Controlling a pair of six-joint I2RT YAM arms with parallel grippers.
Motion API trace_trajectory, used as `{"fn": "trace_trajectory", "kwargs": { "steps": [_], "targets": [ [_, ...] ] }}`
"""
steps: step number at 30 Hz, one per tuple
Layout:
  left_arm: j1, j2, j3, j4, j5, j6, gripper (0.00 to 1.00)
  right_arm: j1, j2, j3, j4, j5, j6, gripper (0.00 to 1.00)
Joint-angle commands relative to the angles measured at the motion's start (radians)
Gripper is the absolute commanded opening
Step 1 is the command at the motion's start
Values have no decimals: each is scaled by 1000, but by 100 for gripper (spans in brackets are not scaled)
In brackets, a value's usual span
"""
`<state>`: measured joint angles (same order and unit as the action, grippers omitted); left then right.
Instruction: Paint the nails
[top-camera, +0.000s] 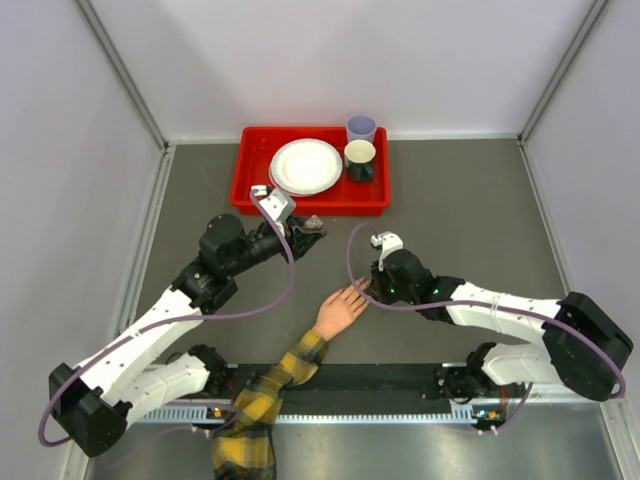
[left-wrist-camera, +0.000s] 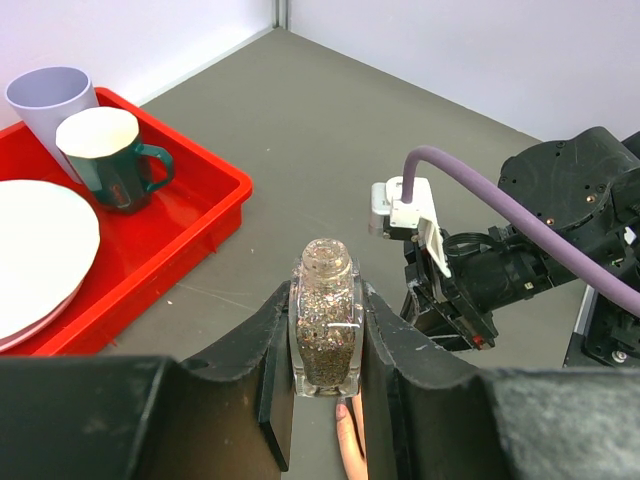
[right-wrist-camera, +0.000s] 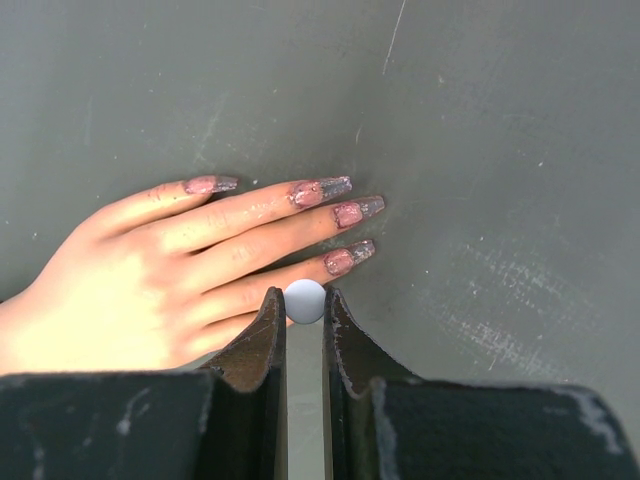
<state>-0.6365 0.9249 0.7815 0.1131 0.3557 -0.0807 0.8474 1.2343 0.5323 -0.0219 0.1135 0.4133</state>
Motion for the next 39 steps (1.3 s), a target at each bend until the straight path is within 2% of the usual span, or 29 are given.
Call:
{"fn": "trace_trajectory", "kwargs": {
  "steps": [1,39],
  "targets": [
    [6,-26,-2,60,17,-11,0,-13,4,41,28,31,4,0],
    [14,-24,1,59,23,-11,0,-36,21,43,27,41,-2,0]
  ]
}}
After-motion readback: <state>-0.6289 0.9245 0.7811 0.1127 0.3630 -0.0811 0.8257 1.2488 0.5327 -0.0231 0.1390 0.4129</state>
